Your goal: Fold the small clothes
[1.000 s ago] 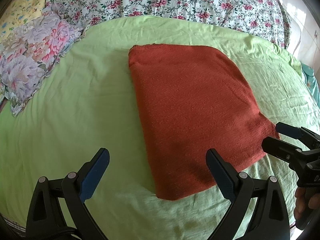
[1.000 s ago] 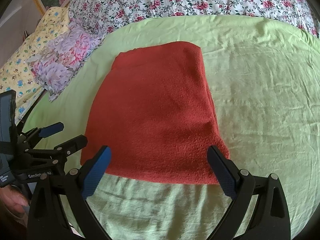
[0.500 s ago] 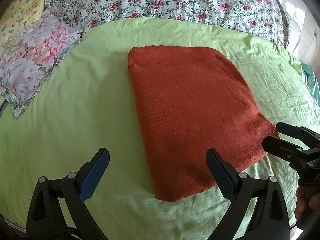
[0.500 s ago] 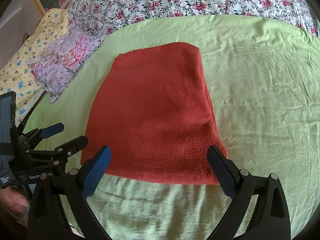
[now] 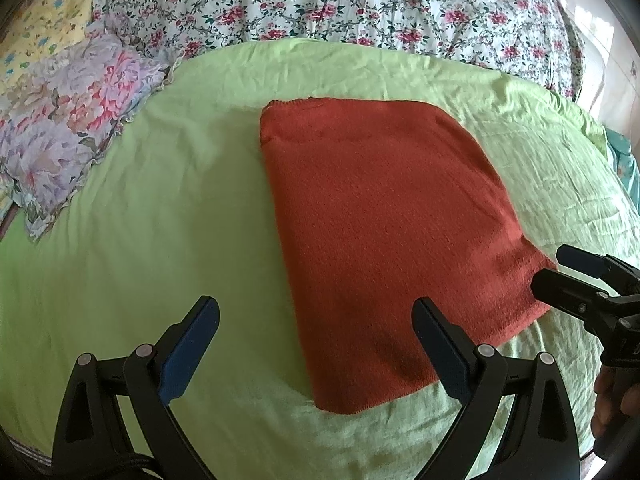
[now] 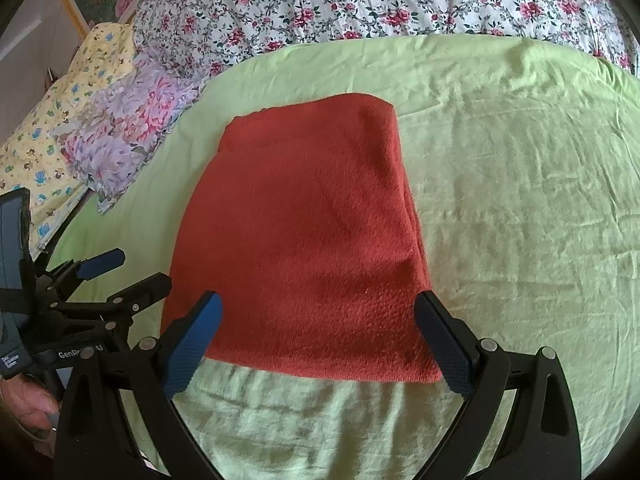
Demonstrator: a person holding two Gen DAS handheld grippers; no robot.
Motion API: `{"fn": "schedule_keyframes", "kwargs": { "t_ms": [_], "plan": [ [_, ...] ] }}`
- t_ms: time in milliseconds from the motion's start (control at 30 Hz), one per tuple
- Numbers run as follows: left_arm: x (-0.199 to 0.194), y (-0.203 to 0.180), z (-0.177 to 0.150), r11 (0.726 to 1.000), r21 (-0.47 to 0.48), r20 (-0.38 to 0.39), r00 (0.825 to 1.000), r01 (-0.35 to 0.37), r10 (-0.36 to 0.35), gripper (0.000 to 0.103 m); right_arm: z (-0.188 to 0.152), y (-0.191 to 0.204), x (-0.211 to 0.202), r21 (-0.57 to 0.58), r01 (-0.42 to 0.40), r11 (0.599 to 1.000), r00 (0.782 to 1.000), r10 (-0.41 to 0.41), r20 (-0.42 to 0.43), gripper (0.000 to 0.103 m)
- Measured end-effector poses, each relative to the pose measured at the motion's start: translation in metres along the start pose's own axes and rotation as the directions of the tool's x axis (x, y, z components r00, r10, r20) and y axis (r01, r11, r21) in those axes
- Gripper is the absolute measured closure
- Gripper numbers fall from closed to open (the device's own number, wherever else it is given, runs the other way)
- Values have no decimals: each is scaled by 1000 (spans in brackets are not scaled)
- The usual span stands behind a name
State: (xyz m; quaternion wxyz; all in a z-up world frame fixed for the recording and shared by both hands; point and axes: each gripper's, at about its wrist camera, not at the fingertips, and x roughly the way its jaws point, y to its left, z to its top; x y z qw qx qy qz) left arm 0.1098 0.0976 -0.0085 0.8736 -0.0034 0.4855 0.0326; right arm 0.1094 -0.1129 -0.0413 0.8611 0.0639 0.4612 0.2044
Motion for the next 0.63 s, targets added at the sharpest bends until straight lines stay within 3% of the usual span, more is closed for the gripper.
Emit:
{"fn": "schedule_keyframes", "kwargs": {
  "t_ms": [633],
  "plan": [
    [-3,4,-1,1000,-22,-3,1000,7,-7,8,4,-2,2,3,-1,1000,1000,1,-1,6]
  ]
}}
